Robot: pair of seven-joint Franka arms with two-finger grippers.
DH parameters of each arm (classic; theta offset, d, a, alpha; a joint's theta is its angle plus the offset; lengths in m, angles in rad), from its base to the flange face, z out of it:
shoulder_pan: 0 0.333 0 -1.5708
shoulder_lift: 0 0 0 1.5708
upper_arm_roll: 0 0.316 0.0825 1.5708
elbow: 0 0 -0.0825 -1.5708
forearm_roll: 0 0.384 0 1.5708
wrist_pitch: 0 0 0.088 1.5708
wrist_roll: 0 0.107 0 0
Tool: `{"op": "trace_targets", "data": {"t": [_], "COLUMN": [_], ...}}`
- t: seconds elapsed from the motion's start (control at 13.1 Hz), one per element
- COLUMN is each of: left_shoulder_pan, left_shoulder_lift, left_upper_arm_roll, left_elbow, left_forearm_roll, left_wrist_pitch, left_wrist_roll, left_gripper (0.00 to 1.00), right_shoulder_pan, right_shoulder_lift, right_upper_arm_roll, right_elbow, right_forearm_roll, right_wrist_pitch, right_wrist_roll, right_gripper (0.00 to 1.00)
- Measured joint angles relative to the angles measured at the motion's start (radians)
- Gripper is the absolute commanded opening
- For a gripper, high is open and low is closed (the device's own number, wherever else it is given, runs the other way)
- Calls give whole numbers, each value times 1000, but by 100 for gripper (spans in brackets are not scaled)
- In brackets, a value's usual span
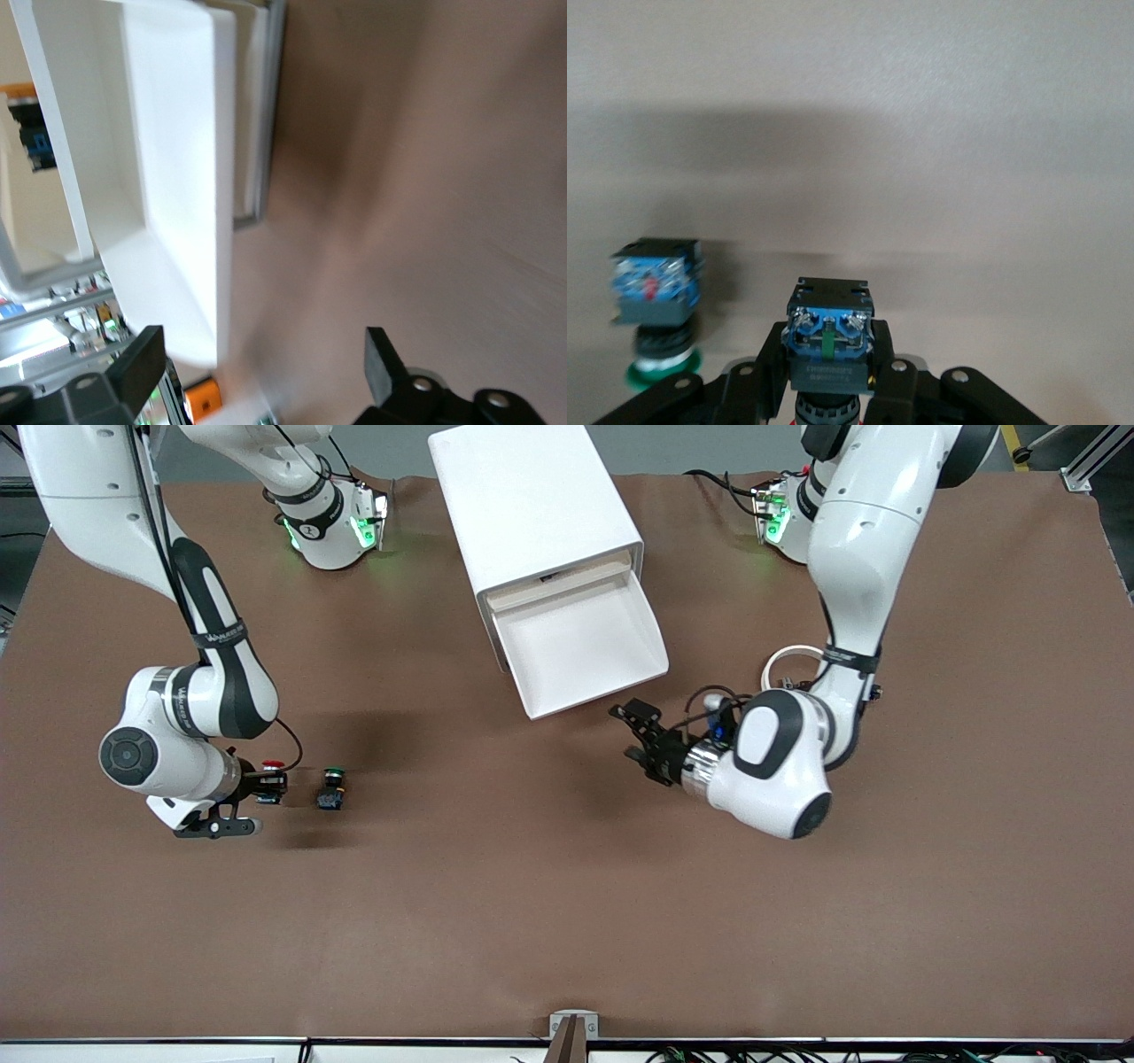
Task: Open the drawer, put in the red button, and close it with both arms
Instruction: 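Draw the left gripper back from the open drawer, then carry the red button over the open drawer with the right gripper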
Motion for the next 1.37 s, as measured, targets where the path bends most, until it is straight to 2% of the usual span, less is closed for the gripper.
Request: {"op": "trace_targets", "data": {"t": [0.38,0.61,0.84,0.99,1.14,1.37], "left_shoulder_pan": [21,24,34,43,46,45], "left_shoulder_lift": [-14,-81,-181,-218,-251,-310], "left_upper_arm_roll": [127,186,195,197,196,195], "left_elbow": [96,115,116,115,116,114], "left_forearm_roll": [92,192,356,435,533,582], "left_wrist_pitch": [-2,-7,-63,-104,-119,-211], "left_wrist_roll": [131,269,483,538,633,890], "left_gripper": [100,100,100,100,100,100], "right_shoulder_pan": [63,122,220,307,400,534], "right_shoulder_lift": [-107,-198,-317,-374,-390,-387], "right_upper_arm_roll": [3,4,7,10,13,16], "right_elbow": [2,8,16,43,93,176], "right_forearm_roll": [0,0,1,2,16,99], "right_wrist_pitch": [-186,-350,-530,-643,-718,-759], "right_wrist_roll": [143,258,425,565,720,989], "right_gripper": [9,9,9,9,9,9]}}
